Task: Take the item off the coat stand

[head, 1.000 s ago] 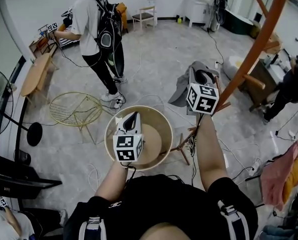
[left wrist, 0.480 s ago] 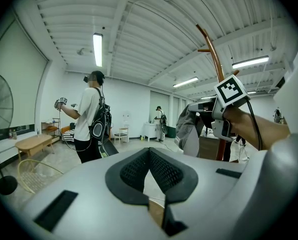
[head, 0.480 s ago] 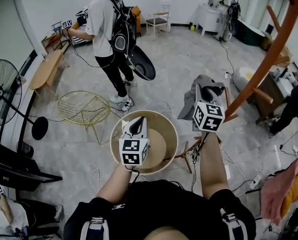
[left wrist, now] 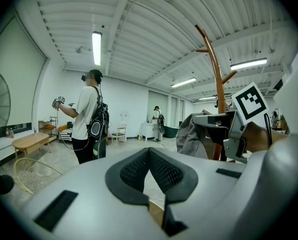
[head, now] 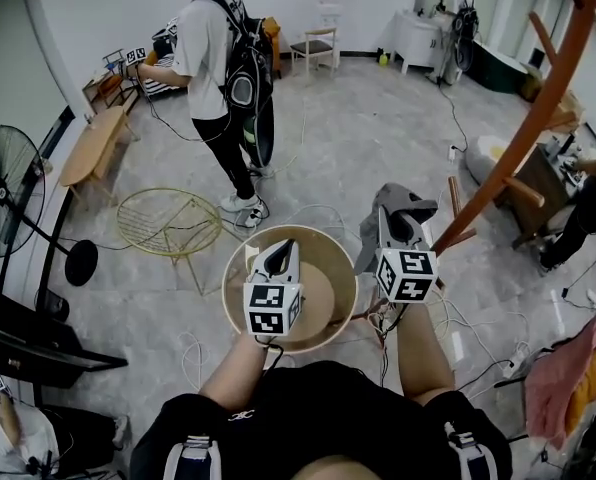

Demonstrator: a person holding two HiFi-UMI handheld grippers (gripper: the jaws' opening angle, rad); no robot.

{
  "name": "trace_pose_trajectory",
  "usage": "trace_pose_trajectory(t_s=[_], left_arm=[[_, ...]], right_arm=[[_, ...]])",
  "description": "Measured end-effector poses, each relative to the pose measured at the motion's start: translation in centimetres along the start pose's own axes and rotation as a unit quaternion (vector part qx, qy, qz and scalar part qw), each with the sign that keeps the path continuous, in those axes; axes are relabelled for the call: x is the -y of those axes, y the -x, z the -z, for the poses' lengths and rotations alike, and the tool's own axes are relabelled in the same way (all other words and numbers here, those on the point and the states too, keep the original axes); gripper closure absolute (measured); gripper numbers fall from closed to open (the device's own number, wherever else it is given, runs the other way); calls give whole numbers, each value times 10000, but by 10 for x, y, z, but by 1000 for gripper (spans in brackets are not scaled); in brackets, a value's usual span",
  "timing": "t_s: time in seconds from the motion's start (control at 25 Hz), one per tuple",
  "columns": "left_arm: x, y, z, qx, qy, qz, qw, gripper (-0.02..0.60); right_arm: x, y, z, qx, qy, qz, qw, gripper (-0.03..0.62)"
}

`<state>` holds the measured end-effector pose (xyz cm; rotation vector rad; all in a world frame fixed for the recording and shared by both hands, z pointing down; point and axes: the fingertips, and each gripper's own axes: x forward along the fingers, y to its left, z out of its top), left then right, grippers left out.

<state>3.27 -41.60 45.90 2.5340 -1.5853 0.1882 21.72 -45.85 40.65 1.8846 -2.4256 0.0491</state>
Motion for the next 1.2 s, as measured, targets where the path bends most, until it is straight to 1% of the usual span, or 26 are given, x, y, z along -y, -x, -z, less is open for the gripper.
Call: trace_pose_trajectory(t_s=[0.24, 0.44, 0.88, 1.2], left_arm=[[6, 1, 0, 10, -47, 92, 9999, 565], [9, 1, 0, 12, -56, 105, 9999, 565], [5, 9, 4, -47, -62, 133, 9999, 565], [6, 8, 4, -6, -53, 169, 9998, 565]], right_arm=[[-22, 14, 16, 143, 103, -217, 9996, 559], [-32, 19, 24, 96, 97, -399, 9991, 559], [-49, 27, 30, 43, 70, -532, 9985, 559], [-54, 28, 33, 83, 93, -633, 9979, 559]])
